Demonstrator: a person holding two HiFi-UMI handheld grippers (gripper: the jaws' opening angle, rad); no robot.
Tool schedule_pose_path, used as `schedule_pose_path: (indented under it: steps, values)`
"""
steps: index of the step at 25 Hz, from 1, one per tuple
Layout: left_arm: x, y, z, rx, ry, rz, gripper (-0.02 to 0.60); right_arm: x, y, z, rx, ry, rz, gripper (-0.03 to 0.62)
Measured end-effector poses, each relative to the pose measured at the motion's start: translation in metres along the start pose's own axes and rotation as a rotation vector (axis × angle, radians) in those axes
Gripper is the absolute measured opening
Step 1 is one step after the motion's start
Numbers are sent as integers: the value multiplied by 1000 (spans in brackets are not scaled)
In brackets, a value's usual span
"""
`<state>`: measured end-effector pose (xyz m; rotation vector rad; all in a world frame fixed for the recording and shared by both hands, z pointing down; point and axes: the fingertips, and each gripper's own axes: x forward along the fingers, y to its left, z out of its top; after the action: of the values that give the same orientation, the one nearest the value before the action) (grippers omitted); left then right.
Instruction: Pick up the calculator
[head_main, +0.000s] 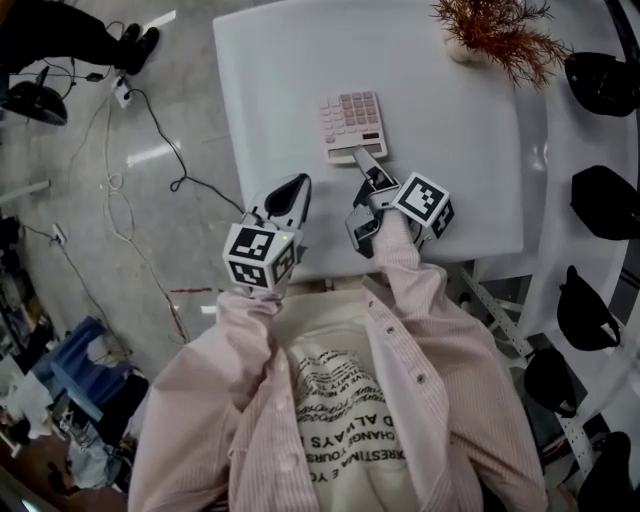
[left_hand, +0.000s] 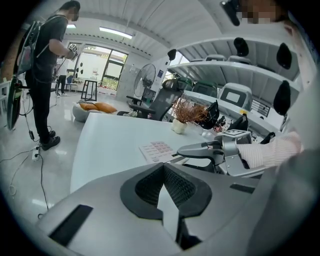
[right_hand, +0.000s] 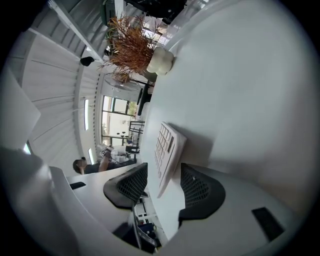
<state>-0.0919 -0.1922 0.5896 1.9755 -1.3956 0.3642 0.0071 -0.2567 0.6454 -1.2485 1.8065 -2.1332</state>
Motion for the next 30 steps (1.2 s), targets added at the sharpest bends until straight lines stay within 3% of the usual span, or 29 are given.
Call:
schedule_pose_path:
  steps: [11, 16, 30]
  values:
    - [13, 10, 4, 11, 26, -26, 2, 18, -5, 0, 127, -2, -45, 192]
    - [14, 14, 7, 11, 30, -37, 2, 21, -13, 0, 137, -9, -89, 81]
    - [12, 17, 3, 23, 42, -47, 1, 18, -12, -3, 236, -45, -63, 61]
